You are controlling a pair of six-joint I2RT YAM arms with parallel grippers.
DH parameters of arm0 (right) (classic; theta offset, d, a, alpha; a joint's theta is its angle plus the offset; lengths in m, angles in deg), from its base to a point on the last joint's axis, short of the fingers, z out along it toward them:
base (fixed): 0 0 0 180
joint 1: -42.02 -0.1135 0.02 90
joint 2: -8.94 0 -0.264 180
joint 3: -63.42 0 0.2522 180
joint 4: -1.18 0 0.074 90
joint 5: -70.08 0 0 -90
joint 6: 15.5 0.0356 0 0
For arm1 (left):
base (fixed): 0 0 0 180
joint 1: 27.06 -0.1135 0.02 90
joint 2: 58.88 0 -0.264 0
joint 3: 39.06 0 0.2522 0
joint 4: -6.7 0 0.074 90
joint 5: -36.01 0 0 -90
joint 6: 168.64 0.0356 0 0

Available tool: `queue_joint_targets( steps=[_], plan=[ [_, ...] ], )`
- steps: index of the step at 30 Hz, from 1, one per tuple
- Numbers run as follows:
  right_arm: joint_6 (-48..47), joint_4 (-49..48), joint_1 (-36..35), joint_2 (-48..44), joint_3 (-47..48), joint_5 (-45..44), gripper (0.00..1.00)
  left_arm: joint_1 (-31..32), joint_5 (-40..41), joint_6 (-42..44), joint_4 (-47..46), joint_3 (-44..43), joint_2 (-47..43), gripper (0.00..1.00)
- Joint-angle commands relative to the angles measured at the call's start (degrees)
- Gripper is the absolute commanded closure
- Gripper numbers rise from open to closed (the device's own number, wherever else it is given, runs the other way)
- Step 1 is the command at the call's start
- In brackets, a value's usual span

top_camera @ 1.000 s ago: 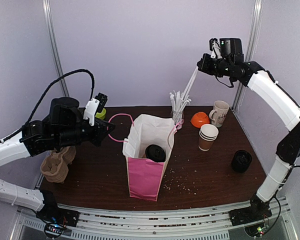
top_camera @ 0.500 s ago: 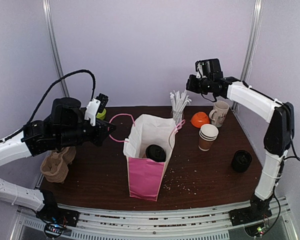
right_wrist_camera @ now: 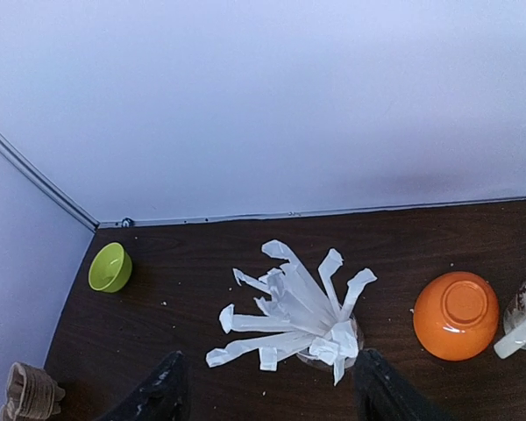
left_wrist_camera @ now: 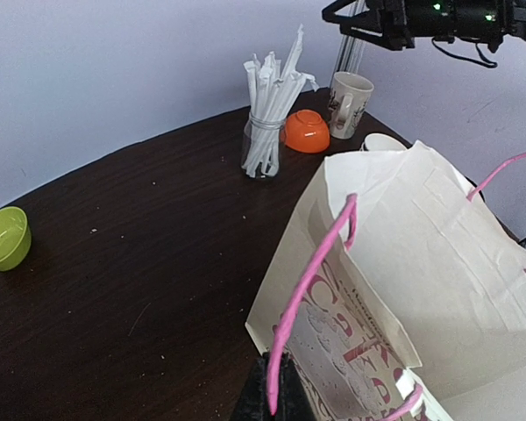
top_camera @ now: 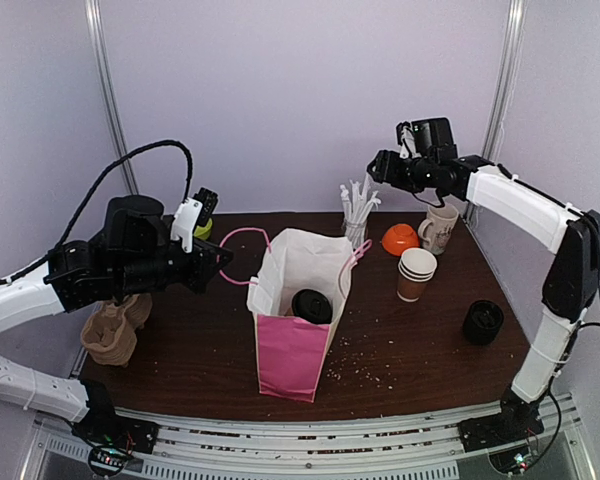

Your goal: Pack the takeout coffee

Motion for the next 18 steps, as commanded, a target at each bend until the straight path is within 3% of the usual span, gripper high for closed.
queue_joint_targets(
  steps=[1,8,18],
  plan=[
    [-1.3,-0.75,0.45,-6.18,-5.39,-1.84,0.38,-0.38,-0.16,-0.17,-2.31,-0.32,0.97,1.0],
    [0.87,-3.21,1.58,-5.55,-11.29,-0.2,0.51,-0.39,-0.46,-0.17,-2.23,-0.74,1.73,1.0],
    [7.83,-9.16,3.73,0.61,-11.11,9.54,0.49,-0.35,-0.42,-0.2,-2.16,-0.75,1.91,1.0]
  ],
)
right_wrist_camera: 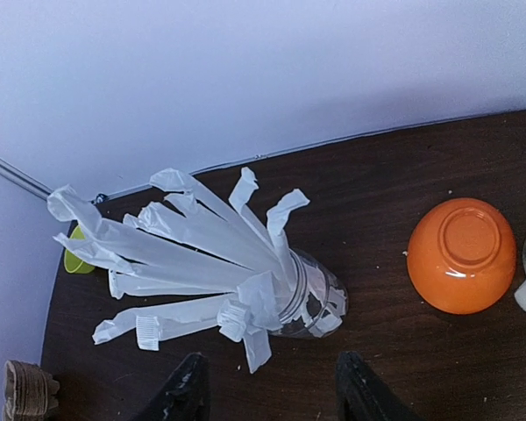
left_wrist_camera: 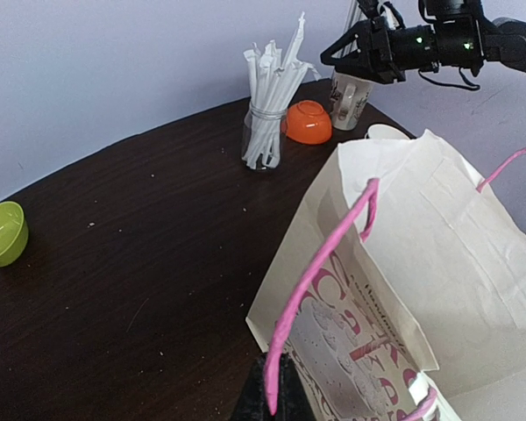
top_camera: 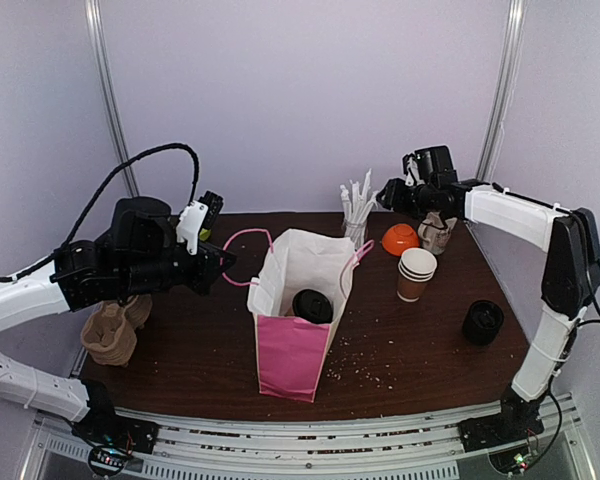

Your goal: Pack the takeout coffee

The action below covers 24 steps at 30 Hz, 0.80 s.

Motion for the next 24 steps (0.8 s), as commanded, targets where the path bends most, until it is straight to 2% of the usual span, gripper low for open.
queue_joint_targets(
  steps=[1,7,10,13,20,24],
  plan=[
    [3.54,-4.25,0.42,1.55,0.8,4.91,0.49,-0.38,-0.25,-0.23,-2.13,-0.74,0.33,1.0],
    [3.92,-3.14,0.6,3.88,2.71,5.53,0.54,-0.39,0.0,-0.15,-1.95,-0.69,0.49,1.0],
    [3.95,-2.72,0.7,4.58,3.34,5.74,0.62,-0.39,0.1,-0.15,-1.9,-0.72,0.58,1.0],
    [4.03,-2.81,0.75,4.84,3.5,6.43,0.76,-0.39,0.1,-0.15,-1.97,-0.85,0.75,1.0],
    [4.09,-3.27,0.82,4.19,3.73,7.62,0.98,-0.37,0.03,-0.07,-1.82,-1.11,0.81,1.0],
    [3.98,-2.79,0.85,3.31,4.01,7.81,1.0,-0.37,-0.03,-0.22,-1.79,-1.12,0.8,1.0]
  ],
)
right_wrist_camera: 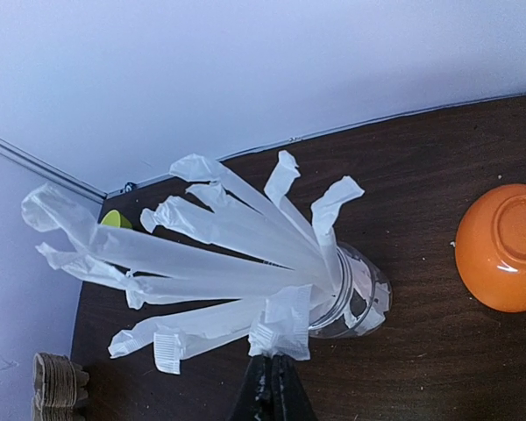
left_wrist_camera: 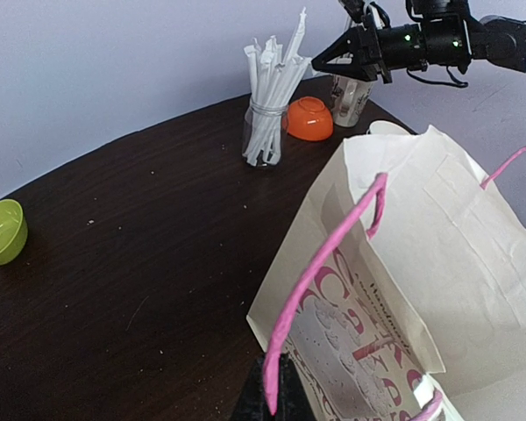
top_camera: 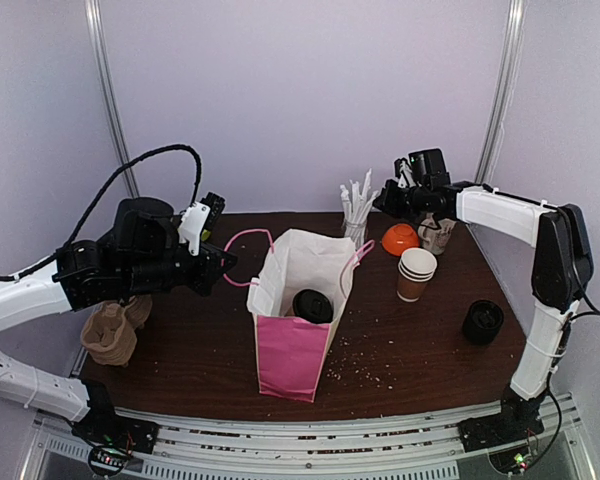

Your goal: Pack the takeout coffee

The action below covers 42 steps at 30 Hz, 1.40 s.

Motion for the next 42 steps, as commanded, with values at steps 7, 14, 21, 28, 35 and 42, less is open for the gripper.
queue_joint_targets(
  steps=[7,14,21,28,35,42],
  plan=[
    [-1.02,1.64,0.32,-5.52,2.29,0.57,1.0,-0.37,-0.01,-0.17,-1.79,-1.26,0.19,1.0],
    [-2.62,5.26,0.36,-8.76,4.54,0.09,1.0,-0.37,-0.21,-0.39,-1.97,-1.5,0.6,1.0],
    [-3.63,6.73,0.32,-7.48,5.92,-0.32,1.0,-0.37,-0.58,-0.77,-2.12,-1.35,0.55,1.0],
    [-4.46,7.94,0.33,-4.17,6.81,-0.76,0.95,-0.36,-0.53,-0.96,-2.26,-0.89,0.43,1.0],
    [-5.96,9.47,0.32,-5.41,6.89,-2.85,0.61,-0.37,-0.28,-0.78,-2.29,-1.1,0.7,1.0],
    [-6.2,7.36,0.69,-8.93,1.85,-5.31,0.51,-0.37,-0.29,-0.75,-2.27,-1.21,1.14,1.0]
  ],
)
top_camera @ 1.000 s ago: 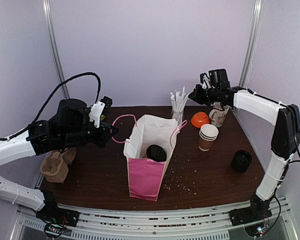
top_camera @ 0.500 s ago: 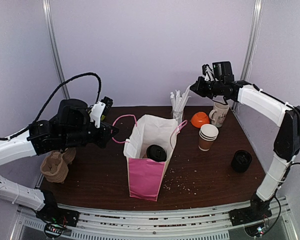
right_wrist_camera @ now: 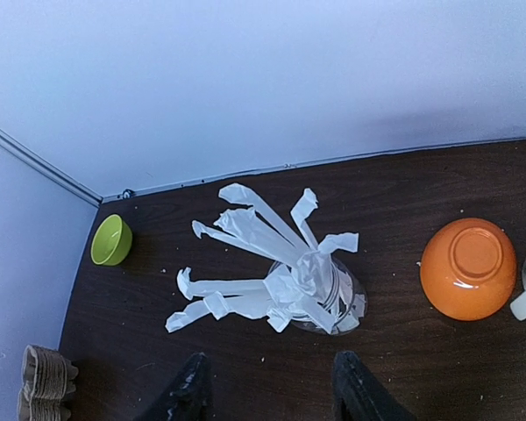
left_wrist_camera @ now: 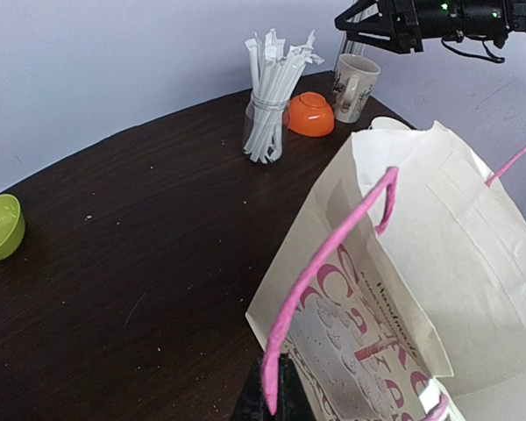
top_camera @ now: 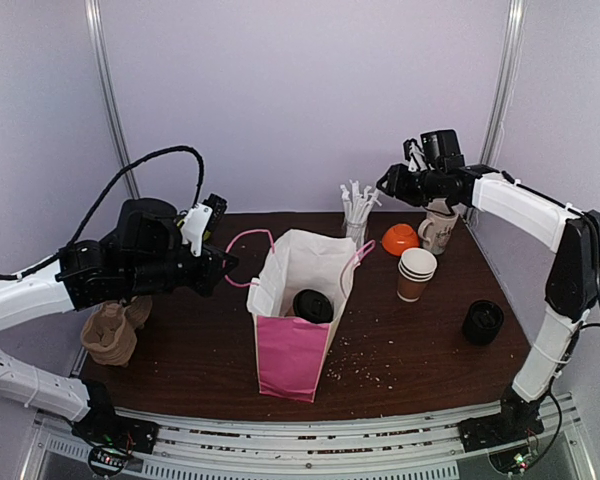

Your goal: Pack the takeout coffee

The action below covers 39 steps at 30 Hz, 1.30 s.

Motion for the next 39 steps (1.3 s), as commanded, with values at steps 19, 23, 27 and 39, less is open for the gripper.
queue_joint_targets(
  steps=[19,23,27,39],
  plan=[
    [16.56,-18.04,1.66,1.84,-10.11,12.67,0.57,-0.35,-0.33,-0.04,-2.38,-1.09,0.52,1.0],
    [17.63,-18.21,1.66,2.84,-9.79,12.78,0.58,-0.36,-0.23,-0.05,-2.43,-0.93,0.61,1.0],
    [18.52,-18.18,1.66,4.22,-9.01,13.11,0.62,-0.37,-0.23,-0.04,-2.43,-0.76,0.78,1.0],
    [20.41,-19.94,1.66,5.99,-7.98,12.86,0.82,-0.36,-0.05,0.14,-2.43,-0.73,0.91,1.0]
  ],
)
